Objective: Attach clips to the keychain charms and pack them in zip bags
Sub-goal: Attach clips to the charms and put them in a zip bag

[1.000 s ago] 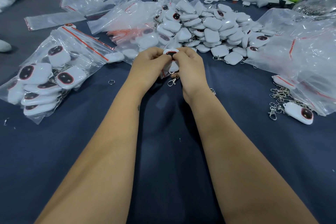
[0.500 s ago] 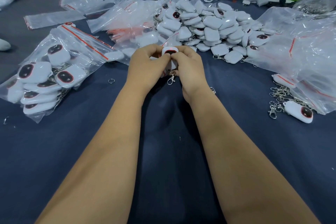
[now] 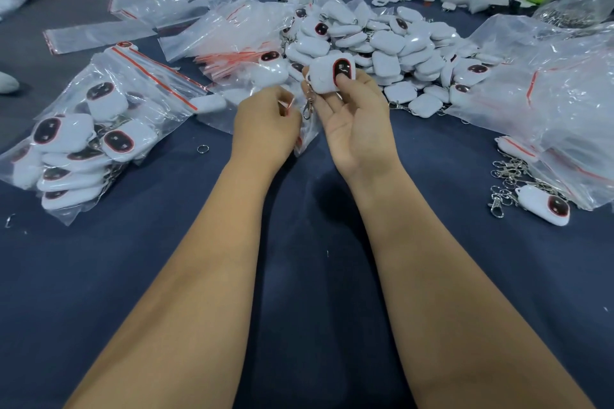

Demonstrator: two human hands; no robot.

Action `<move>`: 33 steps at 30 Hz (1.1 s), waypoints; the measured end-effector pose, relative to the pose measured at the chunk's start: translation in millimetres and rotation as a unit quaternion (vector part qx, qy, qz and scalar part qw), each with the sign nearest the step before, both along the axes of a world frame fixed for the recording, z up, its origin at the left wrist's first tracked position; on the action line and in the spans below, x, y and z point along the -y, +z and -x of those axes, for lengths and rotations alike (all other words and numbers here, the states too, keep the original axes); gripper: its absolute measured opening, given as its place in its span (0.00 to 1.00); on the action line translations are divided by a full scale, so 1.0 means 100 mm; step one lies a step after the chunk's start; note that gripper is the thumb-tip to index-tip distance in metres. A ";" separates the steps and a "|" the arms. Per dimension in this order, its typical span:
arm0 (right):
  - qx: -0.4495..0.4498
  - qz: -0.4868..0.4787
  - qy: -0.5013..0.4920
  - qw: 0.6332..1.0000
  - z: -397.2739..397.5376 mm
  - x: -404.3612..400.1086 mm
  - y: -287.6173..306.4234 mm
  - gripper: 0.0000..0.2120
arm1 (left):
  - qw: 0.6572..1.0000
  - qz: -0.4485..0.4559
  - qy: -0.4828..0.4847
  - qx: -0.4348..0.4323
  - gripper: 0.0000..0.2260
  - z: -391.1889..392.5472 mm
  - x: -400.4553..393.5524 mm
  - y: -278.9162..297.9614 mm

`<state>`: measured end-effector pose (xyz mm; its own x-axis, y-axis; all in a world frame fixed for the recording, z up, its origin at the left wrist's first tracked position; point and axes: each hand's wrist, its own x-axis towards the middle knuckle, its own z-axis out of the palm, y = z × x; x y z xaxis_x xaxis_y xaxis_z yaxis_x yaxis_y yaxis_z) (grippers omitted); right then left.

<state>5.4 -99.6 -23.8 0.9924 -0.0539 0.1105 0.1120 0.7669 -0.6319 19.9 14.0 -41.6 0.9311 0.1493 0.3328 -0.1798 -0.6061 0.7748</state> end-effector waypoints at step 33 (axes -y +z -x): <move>0.025 0.522 -0.198 0.829 -0.04 0.05 0.02 0.16 | 0.972 0.189 0.079 0.112 0.08 0.04 0.07 0.12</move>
